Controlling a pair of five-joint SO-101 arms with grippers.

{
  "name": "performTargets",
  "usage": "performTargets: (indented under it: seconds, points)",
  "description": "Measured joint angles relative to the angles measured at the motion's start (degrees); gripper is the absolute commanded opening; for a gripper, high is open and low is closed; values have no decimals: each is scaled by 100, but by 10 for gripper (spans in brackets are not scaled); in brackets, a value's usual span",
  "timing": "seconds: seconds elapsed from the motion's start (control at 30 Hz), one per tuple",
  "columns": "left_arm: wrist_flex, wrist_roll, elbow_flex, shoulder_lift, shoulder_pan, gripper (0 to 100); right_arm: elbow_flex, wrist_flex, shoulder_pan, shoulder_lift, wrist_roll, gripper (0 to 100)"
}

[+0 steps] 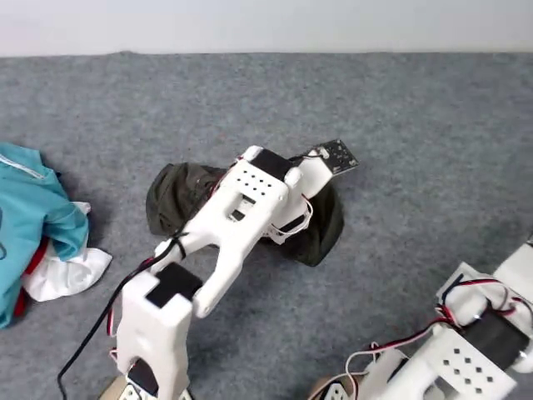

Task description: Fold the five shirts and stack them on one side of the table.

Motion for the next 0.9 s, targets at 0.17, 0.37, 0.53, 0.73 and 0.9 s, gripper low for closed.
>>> performTargets:
  seconds: [0.17, 0.37, 0.53, 0.73, 0.9]
  points:
    - [35, 0, -158, 167, 0, 3, 0, 0, 0, 0, 0, 8]
    - [1046, -18, -659, -105, -220, 3, 0, 0, 0, 0, 0, 8]
    - [1609, -18, -932, -1055, -782, 3, 0, 0, 0, 0, 0, 8]
    - [1714, -18, -686, -2110, -1802, 4, 0, 0, 0, 0, 0, 8]
    - [1714, -26, 141, -2875, -2576, 4, 0, 0, 0, 0, 0, 8]
